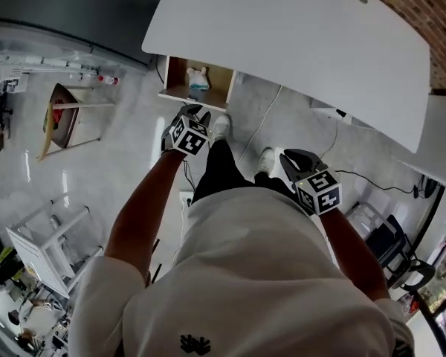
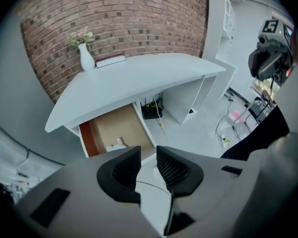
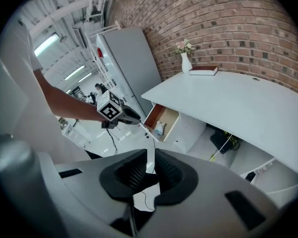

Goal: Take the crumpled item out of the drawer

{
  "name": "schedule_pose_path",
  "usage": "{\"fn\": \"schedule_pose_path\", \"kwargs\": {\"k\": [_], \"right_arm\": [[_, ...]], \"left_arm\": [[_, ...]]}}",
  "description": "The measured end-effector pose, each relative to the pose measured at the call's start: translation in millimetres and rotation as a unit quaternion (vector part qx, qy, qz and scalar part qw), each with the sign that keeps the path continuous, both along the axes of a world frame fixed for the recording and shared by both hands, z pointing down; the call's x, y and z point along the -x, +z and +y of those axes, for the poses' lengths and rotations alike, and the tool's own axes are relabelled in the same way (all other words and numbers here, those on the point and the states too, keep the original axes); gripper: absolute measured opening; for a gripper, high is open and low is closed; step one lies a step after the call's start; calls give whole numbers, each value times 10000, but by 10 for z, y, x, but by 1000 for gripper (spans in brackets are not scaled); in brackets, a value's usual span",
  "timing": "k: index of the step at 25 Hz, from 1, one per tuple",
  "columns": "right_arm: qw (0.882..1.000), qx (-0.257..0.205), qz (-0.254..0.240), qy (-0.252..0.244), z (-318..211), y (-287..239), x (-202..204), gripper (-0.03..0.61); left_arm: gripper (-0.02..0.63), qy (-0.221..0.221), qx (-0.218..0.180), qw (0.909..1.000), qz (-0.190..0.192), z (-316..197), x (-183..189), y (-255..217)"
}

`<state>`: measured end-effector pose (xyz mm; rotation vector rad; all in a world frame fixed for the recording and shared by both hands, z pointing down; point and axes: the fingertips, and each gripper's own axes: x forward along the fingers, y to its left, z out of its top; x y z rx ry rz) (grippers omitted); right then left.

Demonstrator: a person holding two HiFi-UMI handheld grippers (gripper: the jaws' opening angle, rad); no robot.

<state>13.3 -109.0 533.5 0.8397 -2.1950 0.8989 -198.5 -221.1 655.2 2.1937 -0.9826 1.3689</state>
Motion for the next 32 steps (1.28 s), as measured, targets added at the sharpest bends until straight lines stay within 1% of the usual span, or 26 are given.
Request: {"fn": "schedule_pose_path", "kwargs": {"k": [3,5,7,10,16,21,26,32], "right_arm": [[9994,221,112,225,-330,106,356,71],[9983,387,173,387,-421,159,515,71],[9972,514,202,506,-470,213,651,71],[9961,612,223,593,-612,330,828,71],[9955,677,491,436,-889,642,1177,71],[9938,830,581,452,-1037,917,1233,71],[9912,1107,608,393,-972,1069,1257,71],[9881,1259,681,572,-967,1169,1158,70]], "left_arm": [[95,498,-121,9977,-436,-569,389,369],[95,756,-38,9952,-615,-780,538,645],[95,1007,54,9922,-729,-930,623,896],[95,1414,13,9855,-937,-1221,718,1184],[95,2003,36,9723,-1206,-1580,907,1796],[95,2316,135,9639,-1309,-1800,867,2213],[95,2609,162,9535,-1498,-1928,826,2484],[95,2900,321,9404,-1747,-1985,798,2778]]}}
